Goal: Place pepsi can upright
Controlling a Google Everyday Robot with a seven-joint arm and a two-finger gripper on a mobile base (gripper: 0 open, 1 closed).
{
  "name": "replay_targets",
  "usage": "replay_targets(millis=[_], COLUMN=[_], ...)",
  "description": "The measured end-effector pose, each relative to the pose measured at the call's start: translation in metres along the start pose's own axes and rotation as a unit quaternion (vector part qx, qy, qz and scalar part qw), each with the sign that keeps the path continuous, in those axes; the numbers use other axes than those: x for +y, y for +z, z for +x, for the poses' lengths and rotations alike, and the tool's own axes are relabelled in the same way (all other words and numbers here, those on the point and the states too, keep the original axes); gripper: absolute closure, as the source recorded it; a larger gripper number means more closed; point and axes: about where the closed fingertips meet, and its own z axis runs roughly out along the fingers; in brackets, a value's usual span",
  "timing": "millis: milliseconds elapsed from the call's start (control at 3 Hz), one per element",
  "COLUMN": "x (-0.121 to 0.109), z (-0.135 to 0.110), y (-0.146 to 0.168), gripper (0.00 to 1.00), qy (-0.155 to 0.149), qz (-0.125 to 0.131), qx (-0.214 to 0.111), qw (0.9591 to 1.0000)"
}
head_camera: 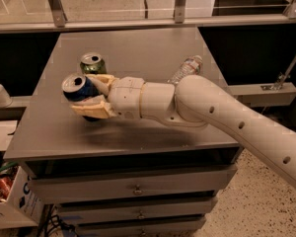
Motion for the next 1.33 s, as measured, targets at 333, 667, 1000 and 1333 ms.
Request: replay_targets(millis=[333, 667, 1000, 1333], x=[0.002, 0.005, 0.005, 0.004], z=[0.014, 0.025, 0.023, 0.022], y=[-0.002, -0.002, -0.002, -0.002], gripper=[1.00, 1.00, 0.81, 0.59], qy=[0.011, 0.028, 0.029, 0.029], qz=[-0.003, -0.006, -0.007, -0.007], qx=[0.014, 0.025, 0.026, 0.026], qw=[0.9998, 0.9993, 0.9992, 0.9992])
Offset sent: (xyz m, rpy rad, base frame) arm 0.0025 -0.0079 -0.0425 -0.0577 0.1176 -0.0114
